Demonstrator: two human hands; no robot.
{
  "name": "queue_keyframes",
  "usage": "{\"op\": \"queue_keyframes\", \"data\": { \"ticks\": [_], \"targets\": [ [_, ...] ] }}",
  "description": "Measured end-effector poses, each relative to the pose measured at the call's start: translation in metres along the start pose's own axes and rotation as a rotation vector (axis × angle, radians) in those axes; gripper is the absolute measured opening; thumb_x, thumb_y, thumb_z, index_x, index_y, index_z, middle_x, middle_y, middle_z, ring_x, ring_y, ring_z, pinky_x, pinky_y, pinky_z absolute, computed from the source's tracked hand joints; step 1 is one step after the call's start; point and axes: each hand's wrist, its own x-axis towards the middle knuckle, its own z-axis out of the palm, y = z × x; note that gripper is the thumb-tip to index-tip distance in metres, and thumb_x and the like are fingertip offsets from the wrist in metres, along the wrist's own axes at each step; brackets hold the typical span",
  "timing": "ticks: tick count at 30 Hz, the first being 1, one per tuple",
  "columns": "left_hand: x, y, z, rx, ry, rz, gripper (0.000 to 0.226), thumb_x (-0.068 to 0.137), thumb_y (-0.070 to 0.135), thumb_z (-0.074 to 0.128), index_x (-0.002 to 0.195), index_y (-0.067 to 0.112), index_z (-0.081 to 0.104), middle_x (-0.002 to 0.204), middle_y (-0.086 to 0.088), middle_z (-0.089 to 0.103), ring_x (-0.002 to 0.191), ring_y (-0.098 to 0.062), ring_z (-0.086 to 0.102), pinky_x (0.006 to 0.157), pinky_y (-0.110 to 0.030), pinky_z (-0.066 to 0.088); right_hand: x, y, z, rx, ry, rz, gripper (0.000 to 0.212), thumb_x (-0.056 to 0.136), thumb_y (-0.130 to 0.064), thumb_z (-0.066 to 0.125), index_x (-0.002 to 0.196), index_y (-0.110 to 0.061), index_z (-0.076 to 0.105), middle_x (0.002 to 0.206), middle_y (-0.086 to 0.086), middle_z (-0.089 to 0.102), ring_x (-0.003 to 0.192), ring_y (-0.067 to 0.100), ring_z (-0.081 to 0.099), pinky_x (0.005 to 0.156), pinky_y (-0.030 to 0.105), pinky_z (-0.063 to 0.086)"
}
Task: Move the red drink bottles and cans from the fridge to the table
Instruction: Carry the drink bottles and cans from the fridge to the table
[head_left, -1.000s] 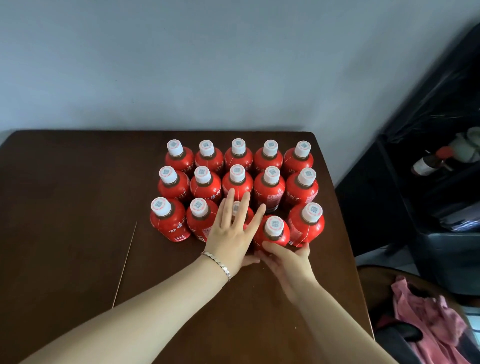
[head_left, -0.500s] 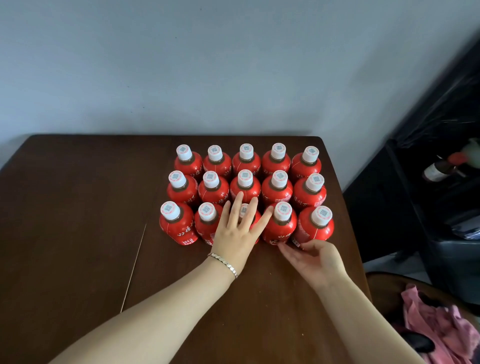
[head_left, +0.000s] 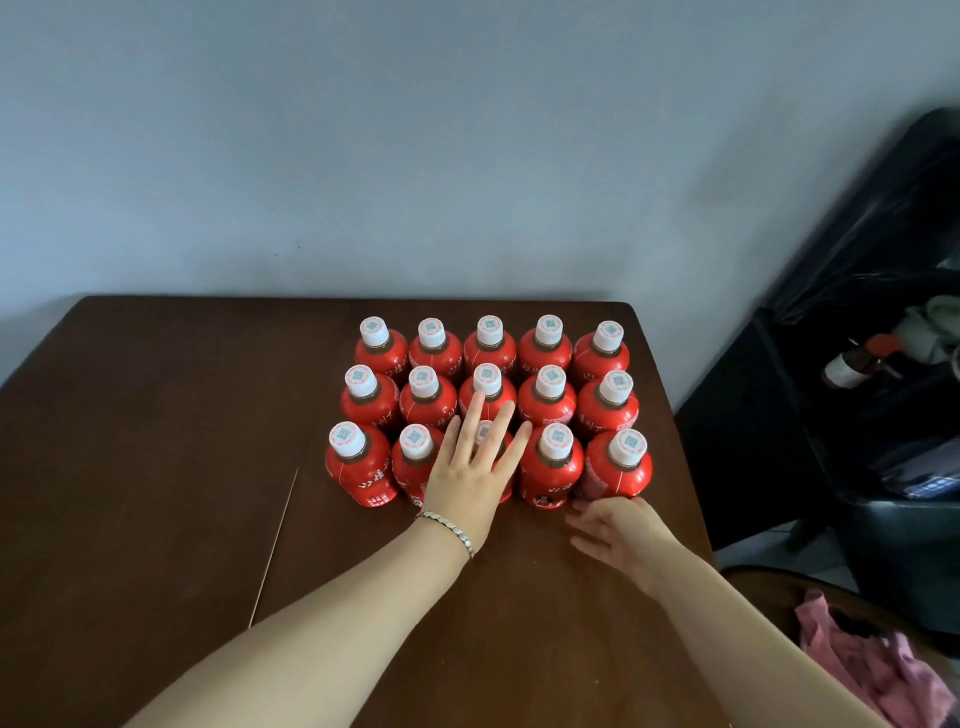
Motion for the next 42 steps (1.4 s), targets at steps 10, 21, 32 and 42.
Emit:
{"op": "queue_keyframes", "data": {
  "ticks": [10, 21, 32, 42],
  "targets": [
    [-0.014, 0.006, -0.088, -0.14, -0.241, 0.285, 0.017, 0.086, 0.018, 0.055, 0.099, 0.01, 0.062, 0.103, -0.008, 0.061, 0.09, -0.03, 0.06, 0.07, -0.033, 0.049, -0.064, -0.004, 0.011, -0.818, -0.04, -0.111, 0.04, 0.089, 0.006, 0.046, 0.129, 0.011, 0.047, 0.124, 0.034, 0.055, 0.085, 0.029, 0.062, 0.055, 0.02, 0.039],
    [-0.048, 0.068, -0.177, -0.238, -0.529, 0.445, 0.025, 0.092, 0.032, 0.045, 0.099, 0.016, 0.063, 0.103, -0.003, 0.066, 0.097, -0.024, 0.062, 0.086, -0.033, 0.051, -0.245, 0.044, -0.059, -0.919, 0.4, -0.374, 0.017, 0.088, -0.008, 0.052, 0.089, -0.018, 0.066, 0.077, -0.001, 0.062, 0.06, -0.01, 0.063, 0.052, 0.005, 0.042],
    [-0.222, 0.338, -0.309, -0.174, -0.323, 1.127, 0.028, 0.092, 0.029, 0.045, 0.111, 0.015, 0.061, 0.122, -0.006, 0.06, 0.111, -0.028, 0.057, 0.088, -0.033, 0.045, -0.495, 0.245, -0.214, -0.702, 0.939, -0.132, 0.028, 0.091, -0.014, 0.052, 0.116, -0.012, 0.064, 0.112, 0.012, 0.068, 0.088, 0.016, 0.059, 0.073, 0.021, 0.042],
    [-0.517, 0.591, -0.403, -0.204, -0.095, 1.615, 0.03, 0.092, 0.024, 0.041, 0.11, 0.016, 0.063, 0.121, -0.005, 0.062, 0.108, -0.027, 0.059, 0.086, -0.03, 0.047, -0.765, 0.513, -0.33, -0.44, 1.372, 0.154, 0.027, 0.09, -0.018, 0.053, 0.112, -0.014, 0.068, 0.117, 0.005, 0.067, 0.105, 0.022, 0.063, 0.089, 0.027, 0.049]
  ]
}}
